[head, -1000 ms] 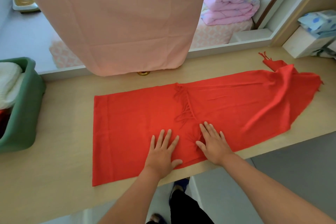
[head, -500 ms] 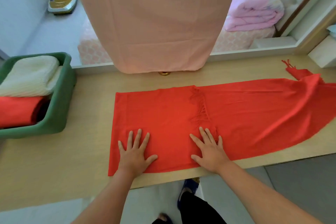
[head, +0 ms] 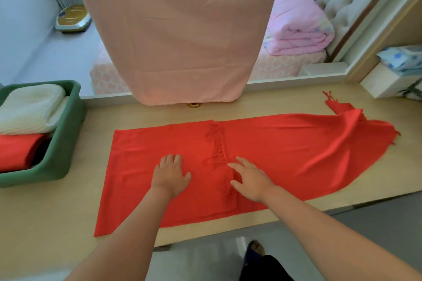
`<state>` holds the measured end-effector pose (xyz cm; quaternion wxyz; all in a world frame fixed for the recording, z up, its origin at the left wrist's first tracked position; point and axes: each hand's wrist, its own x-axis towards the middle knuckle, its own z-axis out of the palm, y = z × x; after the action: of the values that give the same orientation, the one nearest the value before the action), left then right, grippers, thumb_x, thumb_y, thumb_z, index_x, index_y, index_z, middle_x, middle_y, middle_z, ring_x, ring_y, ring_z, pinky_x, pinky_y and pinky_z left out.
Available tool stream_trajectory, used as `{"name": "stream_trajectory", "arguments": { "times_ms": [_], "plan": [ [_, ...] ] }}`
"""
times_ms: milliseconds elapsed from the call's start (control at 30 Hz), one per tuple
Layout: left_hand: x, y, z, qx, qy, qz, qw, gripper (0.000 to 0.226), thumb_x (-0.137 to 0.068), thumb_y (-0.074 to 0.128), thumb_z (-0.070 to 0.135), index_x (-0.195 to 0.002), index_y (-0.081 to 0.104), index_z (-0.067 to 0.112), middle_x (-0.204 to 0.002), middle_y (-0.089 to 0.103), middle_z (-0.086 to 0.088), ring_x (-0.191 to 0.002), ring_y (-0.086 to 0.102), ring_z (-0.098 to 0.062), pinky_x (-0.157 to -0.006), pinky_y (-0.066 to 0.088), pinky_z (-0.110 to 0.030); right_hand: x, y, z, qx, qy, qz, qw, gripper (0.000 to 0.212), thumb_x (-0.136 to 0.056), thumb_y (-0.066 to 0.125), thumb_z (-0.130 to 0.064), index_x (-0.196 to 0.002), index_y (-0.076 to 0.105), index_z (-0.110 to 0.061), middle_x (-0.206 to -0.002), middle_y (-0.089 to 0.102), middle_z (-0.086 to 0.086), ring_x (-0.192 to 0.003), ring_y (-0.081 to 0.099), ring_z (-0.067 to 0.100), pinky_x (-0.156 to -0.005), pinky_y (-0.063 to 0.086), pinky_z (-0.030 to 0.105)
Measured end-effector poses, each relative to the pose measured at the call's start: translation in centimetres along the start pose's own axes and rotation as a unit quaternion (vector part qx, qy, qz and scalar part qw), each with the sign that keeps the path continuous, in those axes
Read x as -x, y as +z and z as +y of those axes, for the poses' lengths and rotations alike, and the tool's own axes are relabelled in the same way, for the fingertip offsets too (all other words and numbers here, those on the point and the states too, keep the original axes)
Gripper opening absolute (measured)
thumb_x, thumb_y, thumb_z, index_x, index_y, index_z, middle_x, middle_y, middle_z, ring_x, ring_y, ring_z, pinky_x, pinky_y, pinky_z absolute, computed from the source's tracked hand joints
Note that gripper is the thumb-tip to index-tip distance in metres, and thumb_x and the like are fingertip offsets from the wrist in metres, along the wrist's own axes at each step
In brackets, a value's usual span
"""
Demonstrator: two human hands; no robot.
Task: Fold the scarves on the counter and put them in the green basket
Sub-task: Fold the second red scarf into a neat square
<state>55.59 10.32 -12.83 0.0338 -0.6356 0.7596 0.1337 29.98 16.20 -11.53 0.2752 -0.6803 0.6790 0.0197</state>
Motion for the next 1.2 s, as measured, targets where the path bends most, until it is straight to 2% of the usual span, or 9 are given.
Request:
{"name": "stream_trajectory", "arguments": {
  "times_ms": [167,333,567,700,800,933,1067,1133,1200],
  "plan": [
    [-3.1,-1.5,12.3,0.099,0.125,0.004,0.987,0.044,-0.092,0.052,0.036,-0.133,0.045,0.02,-0.125,0.051,-0.002,-0.119,0.047,-0.024,-0.097,0.043,-0.04,0.7,-4.9,10.9,-0.038,0.087,0.064,0.993,0.052,-0.094,0.056,-0.033,-0.144,0.046,-0.026,-0.144,0.045,0.003,-0.134,0.047,0.025,-0.111,0.038,0.041],
    [-6.4,0.3,25.5,0.107,0.211,-0.025,0.971,0.042,-0.092,0.054,0.03,-0.133,0.046,0.021,-0.127,0.051,-0.004,-0.121,0.047,-0.026,-0.098,0.043,-0.042,2.8,-8.7,23.2,-0.034,0.168,0.1,0.98,0.047,-0.094,0.057,-0.03,-0.14,0.05,-0.025,-0.14,0.052,0.005,-0.13,0.05,0.024,-0.109,0.039,0.039],
    [-11.0,5.0,43.1,0.078,0.246,-0.113,0.96,0.047,-0.098,0.045,0.027,-0.145,0.039,0.02,-0.143,0.043,-0.002,-0.133,0.039,-0.025,-0.104,0.041,-0.042,3.7,-12.5,37.7,0.018,0.169,0.077,0.983,0.052,-0.096,0.049,-0.025,-0.147,0.041,-0.026,-0.154,0.04,-0.003,-0.142,0.036,0.016,-0.112,0.03,0.038],
    [-13.7,7.8,48.5,0.001,0.242,-0.172,0.955,0.059,-0.101,0.04,0.04,-0.155,0.017,0.032,-0.164,0.013,0.002,-0.15,0.012,-0.021,-0.117,0.027,-0.045,2.9,-13.4,43.5,0.029,0.135,0.039,0.99,0.067,-0.097,0.049,-0.026,-0.157,0.02,-0.025,-0.165,0.015,0.002,-0.151,0.017,0.018,-0.121,0.017,0.04],
    [-15.5,8.7,49.9,-0.058,0.17,-0.175,0.968,0.065,-0.1,0.032,0.052,-0.156,0.004,0.035,-0.165,-0.006,0.001,-0.151,-0.005,-0.025,-0.118,0.014,-0.053,2.7,-13.8,47.4,0.046,0.152,-0.002,0.987,0.068,-0.098,0.047,-0.034,-0.158,0.016,-0.025,-0.165,0.014,0.003,-0.15,0.018,0.019,-0.121,0.015,0.043],
    [-17.2,8.1,52.1,-0.104,0.105,-0.098,0.984,0.057,-0.099,0.035,0.047,-0.15,0.028,0.024,-0.158,0.023,-0.013,-0.143,0.023,-0.034,-0.113,0.025,-0.049,3.3,-14.2,51.5,0.105,0.172,0.067,0.977,0.042,-0.096,0.048,-0.035,-0.137,0.054,-0.024,-0.131,0.053,0.005,-0.121,0.052,0.027,-0.103,0.037,0.042],
    [-19.3,7.2,56.5,-0.081,0.171,0.005,0.982,0.035,-0.096,0.041,0.034,-0.124,0.052,0.016,-0.129,0.051,-0.01,-0.118,0.048,-0.031,-0.098,0.038,-0.043,2.7,-15.9,54.1,0.072,0.156,0.197,0.965,0.026,-0.091,0.047,-0.031,-0.093,0.07,-0.019,-0.091,0.064,0.004,-0.091,0.062,0.03,-0.082,0.047,0.041],
    [-20.5,7.1,59.2,-0.031,0.225,0.016,0.974,0.033,-0.095,0.044,0.03,-0.124,0.052,0.017,-0.127,0.053,-0.009,-0.116,0.049,-0.031,-0.094,0.041,-0.042,1.9,-17.1,55.5,0.008,0.17,0.254,0.952,0.012,-0.089,0.058,-0.021,-0.095,0.068,-0.018,-0.098,0.064,0.006,-0.093,0.061,0.031,-0.082,0.048,0.041],
    [-21.4,7.2,61.9,0.006,0.285,0.017,0.958,0.039,-0.095,0.045,0.027,-0.133,0.049,0.021,-0.133,0.05,-0.005,-0.119,0.049,-0.029,-0.092,0.044,-0.042,0.8,-18.2,56.9,-0.05,0.185,0.283,0.94,0.022,-0.09,0.058,-0.014,-0.109,0.067,-0.016,-0.118,0.06,0.008,-0.107,0.059,0.032,-0.09,0.05,0.042]
  ]
}}
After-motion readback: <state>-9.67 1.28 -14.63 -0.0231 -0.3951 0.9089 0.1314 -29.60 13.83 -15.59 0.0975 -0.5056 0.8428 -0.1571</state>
